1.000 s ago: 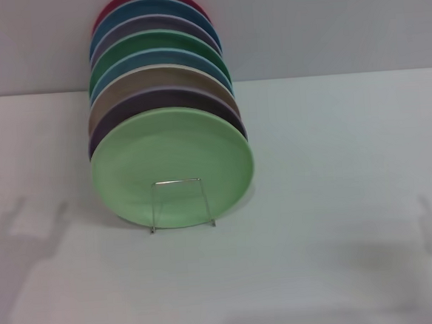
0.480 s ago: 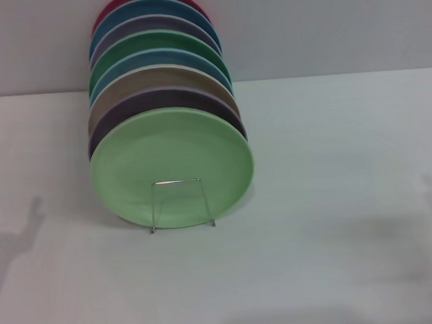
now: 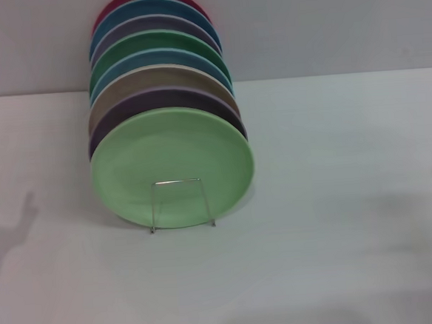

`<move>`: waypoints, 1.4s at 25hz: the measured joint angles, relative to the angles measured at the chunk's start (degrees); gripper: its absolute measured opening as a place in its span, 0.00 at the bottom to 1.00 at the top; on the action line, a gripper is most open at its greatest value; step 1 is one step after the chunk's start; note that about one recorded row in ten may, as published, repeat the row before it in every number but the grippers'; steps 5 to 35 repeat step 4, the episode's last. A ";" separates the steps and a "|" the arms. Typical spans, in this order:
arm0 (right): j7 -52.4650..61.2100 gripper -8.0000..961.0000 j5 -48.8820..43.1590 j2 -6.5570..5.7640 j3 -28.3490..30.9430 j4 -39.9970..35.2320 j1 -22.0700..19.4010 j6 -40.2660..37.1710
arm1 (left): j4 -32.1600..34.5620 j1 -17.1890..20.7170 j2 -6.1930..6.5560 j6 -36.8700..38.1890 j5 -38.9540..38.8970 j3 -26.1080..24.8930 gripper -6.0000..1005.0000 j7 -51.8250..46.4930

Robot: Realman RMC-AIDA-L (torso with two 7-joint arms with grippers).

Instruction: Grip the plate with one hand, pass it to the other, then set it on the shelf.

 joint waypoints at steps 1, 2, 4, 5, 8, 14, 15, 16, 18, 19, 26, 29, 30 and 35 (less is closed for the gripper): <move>-0.01 0.73 0.00 0.01 1.00 0.01 0.99 2.04 | 0.00 -0.20 -0.03 -0.64 0.00 -0.43 0.84 0.00; -0.01 0.73 0.00 0.01 1.00 0.01 0.99 2.04 | 0.00 -0.39 -0.05 -1.21 0.00 -0.71 0.84 0.02; -0.02 0.73 0.01 0.01 2.18 0.02 1.78 3.50 | 0.01 -0.77 -0.13 -2.42 0.00 -1.22 0.84 0.18; -0.02 0.73 0.01 0.01 2.18 0.02 1.78 3.50 | 0.01 -0.77 -0.13 -2.42 0.00 -1.22 0.84 0.18; -0.02 0.73 0.01 0.01 2.18 0.02 1.78 3.50 | 0.01 -0.77 -0.13 -2.42 0.00 -1.22 0.84 0.18; -0.02 0.73 0.01 0.01 2.18 0.02 1.78 3.50 | 0.01 -0.77 -0.13 -2.42 0.00 -1.22 0.84 0.18; -0.02 0.73 0.01 0.01 2.18 0.02 1.78 3.50 | 0.01 -0.77 -0.13 -2.42 0.00 -1.22 0.84 0.18; -0.02 0.73 0.01 0.01 2.18 0.02 1.78 3.50 | 0.01 -0.77 -0.13 -2.42 0.00 -1.22 0.84 0.18; -0.02 0.73 0.01 0.01 2.18 0.02 1.78 3.50 | 0.01 -0.77 -0.13 -2.42 0.00 -1.22 0.84 0.18; -0.02 0.73 0.01 0.01 2.18 0.02 1.78 3.50 | 0.01 -0.77 -0.13 -2.42 0.00 -1.22 0.84 0.18; -0.02 0.73 0.01 0.01 2.18 0.02 1.78 3.50 | 0.01 -0.77 -0.13 -2.42 0.00 -1.22 0.84 0.18; -0.02 0.73 0.01 0.01 2.18 0.02 1.78 3.50 | 0.01 -0.77 -0.13 -2.42 0.00 -1.22 0.84 0.18; -0.02 0.73 0.01 0.01 2.18 0.02 1.78 3.50 | 0.01 -0.77 -0.13 -2.42 0.00 -1.22 0.84 0.18; -0.02 0.73 0.01 0.01 2.18 0.02 1.78 3.50 | 0.01 -0.77 -0.13 -2.42 0.00 -1.22 0.84 0.18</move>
